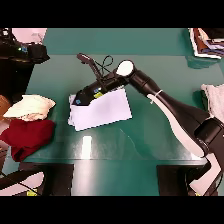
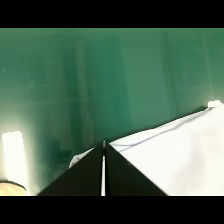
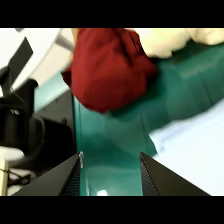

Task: Fold the shirts.

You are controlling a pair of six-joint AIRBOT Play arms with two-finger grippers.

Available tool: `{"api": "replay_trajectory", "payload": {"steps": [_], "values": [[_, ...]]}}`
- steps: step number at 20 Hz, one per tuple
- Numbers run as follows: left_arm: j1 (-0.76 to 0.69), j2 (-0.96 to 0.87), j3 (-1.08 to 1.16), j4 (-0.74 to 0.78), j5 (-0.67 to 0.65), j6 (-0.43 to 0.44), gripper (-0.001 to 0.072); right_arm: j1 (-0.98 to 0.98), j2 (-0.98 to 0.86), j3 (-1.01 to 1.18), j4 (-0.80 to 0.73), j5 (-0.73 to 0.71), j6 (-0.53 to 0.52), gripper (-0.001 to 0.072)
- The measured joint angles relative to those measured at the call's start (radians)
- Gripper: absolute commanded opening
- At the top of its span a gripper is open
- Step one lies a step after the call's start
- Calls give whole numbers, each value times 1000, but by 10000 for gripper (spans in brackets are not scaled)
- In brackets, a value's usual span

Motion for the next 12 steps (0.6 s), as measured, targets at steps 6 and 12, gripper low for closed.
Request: {"api": "replay_trajectory", "payload": {"steps": [6,12], "values": [[9,10,0,2,-36,0,22,-218,140,-252,-125,73,72,316],[10,10,0,-3,-42,0,22,-440,282,-627,-98,-31,101,626]]}}
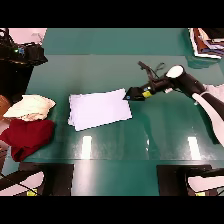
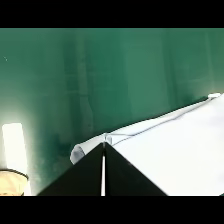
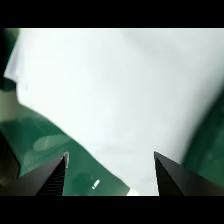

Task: Fold the shirts.

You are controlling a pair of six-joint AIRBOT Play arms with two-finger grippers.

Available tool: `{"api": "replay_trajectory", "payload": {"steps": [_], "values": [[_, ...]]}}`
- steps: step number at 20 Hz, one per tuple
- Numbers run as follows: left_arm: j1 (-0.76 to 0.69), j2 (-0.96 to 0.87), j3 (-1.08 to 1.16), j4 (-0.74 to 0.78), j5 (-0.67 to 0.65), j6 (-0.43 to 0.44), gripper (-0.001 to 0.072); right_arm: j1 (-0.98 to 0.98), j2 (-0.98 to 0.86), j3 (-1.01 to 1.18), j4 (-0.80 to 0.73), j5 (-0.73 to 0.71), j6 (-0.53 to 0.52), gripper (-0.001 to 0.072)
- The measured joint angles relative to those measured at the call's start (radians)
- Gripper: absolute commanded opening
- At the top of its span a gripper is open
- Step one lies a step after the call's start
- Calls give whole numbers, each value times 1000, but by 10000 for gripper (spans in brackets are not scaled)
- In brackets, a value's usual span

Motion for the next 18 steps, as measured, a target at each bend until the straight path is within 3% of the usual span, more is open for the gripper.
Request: {"api": "replay_trajectory", "payload": {"steps": [7,8,9,10,11,14,18], "values": [[0,0,0,-25,13,0,22,19,-118,-31,70,-85,4,619],[0,0,0,-29,14,0,22,42,-153,0,93,-80,5,544],[0,0,0,-32,14,0,22,64,-185,31,110,-79,4,397],[0,0,0,-40,14,0,22,89,-220,65,122,-79,4,181],[0,0,0,-49,15,0,22,110,-249,98,125,-80,4,16],[-24,0,0,-77,16,0,21,158,-304,192,138,-79,4,15],[-134,0,0,-92,32,0,21,123,-261,260,45,-66,11,15]]}}
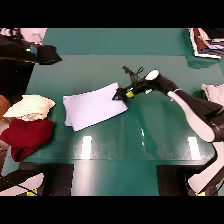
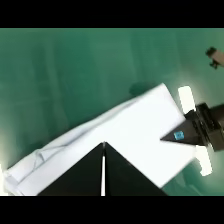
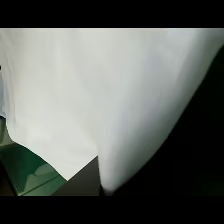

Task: Fold the shirts.

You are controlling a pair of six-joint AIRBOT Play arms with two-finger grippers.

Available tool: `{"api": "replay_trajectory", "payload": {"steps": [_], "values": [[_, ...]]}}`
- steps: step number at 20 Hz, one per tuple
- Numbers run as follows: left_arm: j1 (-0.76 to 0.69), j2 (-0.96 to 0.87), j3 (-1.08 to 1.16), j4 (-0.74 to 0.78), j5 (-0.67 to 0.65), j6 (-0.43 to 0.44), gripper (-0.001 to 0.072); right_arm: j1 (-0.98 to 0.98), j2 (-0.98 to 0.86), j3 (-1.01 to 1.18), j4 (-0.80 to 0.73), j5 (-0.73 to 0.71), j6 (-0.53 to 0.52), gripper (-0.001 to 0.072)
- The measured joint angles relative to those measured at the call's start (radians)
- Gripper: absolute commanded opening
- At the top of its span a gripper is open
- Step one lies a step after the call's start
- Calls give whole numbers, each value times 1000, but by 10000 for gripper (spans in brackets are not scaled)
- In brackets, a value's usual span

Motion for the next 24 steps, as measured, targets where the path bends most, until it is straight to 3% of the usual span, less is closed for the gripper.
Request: {"api": "replay_trajectory", "payload": {"steps": [8,15,24], "values": [[-264,0,0,-6,132,-3,22,-529,310,25,-196,13,81,15],[-334,-5,0,-13,200,-20,22,-1014,403,26,-217,32,89,15],[-342,-11,-2,-16,211,-30,22,-1186,412,92,-78,-16,88,15]]}}
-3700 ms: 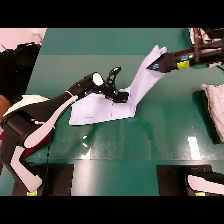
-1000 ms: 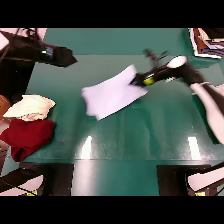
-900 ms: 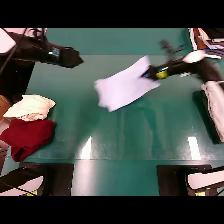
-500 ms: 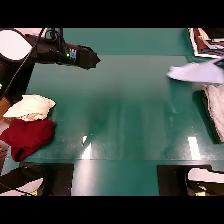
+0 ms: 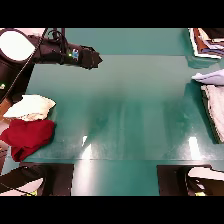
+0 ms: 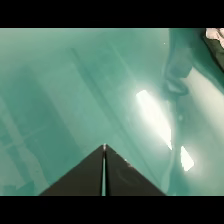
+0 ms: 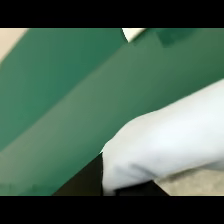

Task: Fold the shirts.

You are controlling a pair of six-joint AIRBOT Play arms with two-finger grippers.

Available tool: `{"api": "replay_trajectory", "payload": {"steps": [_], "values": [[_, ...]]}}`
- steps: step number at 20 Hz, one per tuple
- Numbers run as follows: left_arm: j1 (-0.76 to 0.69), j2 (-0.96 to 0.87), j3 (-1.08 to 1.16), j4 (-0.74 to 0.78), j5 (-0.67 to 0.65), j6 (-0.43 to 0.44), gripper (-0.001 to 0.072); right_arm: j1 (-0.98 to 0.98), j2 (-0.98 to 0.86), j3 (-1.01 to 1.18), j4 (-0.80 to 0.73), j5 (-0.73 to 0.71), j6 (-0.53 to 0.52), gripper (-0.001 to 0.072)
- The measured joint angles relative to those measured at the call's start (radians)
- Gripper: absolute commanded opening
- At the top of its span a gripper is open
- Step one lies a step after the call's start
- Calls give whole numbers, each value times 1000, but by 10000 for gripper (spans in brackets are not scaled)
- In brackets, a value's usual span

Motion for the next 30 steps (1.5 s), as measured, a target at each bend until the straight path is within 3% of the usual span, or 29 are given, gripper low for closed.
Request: {"api": "replay_trajectory", "payload": {"steps": [3,7,16,17,19,20,26,30], "values": [[0,0,0,0,0,0,22,-9,23,85,-1,15,-3,14],[0,0,0,0,-4,0,22,-18,79,97,-118,100,33,15],[0,0,0,6,-47,9,22,-293,340,-325,-273,164,63,19],[0,0,0,6,-48,14,22,-330,365,-371,-298,165,64,113],[0,0,0,6,-51,21,22,-396,408,-455,-347,169,64,532],[0,0,0,6,-51,23,22,-421,423,-487,-366,172,64,615],[0,0,0,6,-53,29,22,-459,459,-523,-380,187,64,610],[0,0,0,6,-47,30,22,-225,463,-467,-270,215,63,609]]}}
